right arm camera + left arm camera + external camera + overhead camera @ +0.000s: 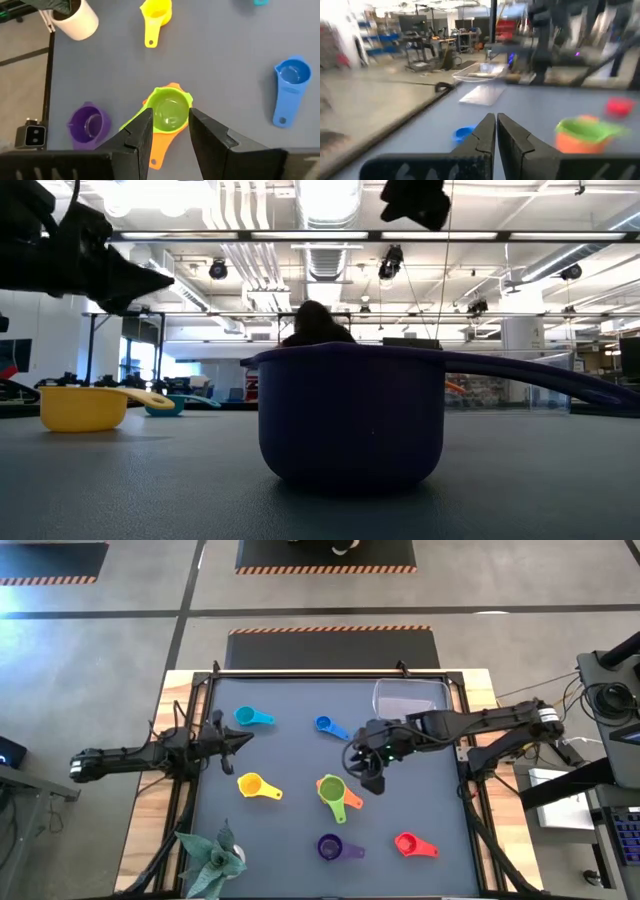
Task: Nest measuring cups in basket
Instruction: Stack the green measuring cup on top of the orange measuring cup
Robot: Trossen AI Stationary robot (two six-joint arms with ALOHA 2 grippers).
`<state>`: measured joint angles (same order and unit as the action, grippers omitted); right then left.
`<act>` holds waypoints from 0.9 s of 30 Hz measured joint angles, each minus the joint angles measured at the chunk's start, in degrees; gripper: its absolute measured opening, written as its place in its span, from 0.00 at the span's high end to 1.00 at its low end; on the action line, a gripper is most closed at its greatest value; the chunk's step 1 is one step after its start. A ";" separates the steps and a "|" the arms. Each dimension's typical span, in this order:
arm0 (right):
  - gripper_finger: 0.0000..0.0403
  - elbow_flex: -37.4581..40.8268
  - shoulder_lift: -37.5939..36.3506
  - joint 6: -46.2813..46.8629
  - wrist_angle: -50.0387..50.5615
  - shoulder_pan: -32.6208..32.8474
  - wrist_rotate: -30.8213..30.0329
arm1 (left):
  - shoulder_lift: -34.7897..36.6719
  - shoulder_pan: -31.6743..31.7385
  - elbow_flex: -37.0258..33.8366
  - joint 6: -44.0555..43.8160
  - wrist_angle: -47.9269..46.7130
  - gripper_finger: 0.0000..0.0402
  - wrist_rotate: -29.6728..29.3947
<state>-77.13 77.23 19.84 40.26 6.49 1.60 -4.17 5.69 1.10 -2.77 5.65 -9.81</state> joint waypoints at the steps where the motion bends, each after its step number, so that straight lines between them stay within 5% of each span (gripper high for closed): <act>1: 0.72 0.67 -0.71 0.20 -0.17 0.12 -0.22 | -0.06 0.02 -0.04 -3.54 3.76 1.00 1.58; 4: 0.72 2.62 -2.31 1.22 -0.18 0.17 -0.51 | -0.09 0.00 0.04 -4.06 15.69 1.00 3.60; 8: 0.72 4.45 -3.31 1.24 -0.20 0.15 -2.97 | -0.17 -0.04 0.14 1.68 27.97 1.00 14.80; 10: 0.72 5.22 -3.38 0.93 -0.40 0.12 -3.90 | -0.52 -0.02 2.63 -0.12 26.98 1.00 15.27; 15: 0.72 7.19 -3.28 -0.73 -2.19 0.14 -5.87 | -6.21 -0.02 19.22 -0.71 4.53 1.00 14.86; 22: 0.72 7.90 -3.64 -1.98 -4.17 0.12 -6.20 | -23.70 -0.02 47.27 4.26 -24.44 1.00 14.85; 27: 0.72 7.92 -4.51 -2.47 -4.58 0.12 -6.19 | -34.44 -0.07 58.60 4.11 -43.78 1.00 17.04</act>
<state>-69.21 72.72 17.37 35.68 6.61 -4.59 -38.61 5.63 59.70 1.34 -38.13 7.23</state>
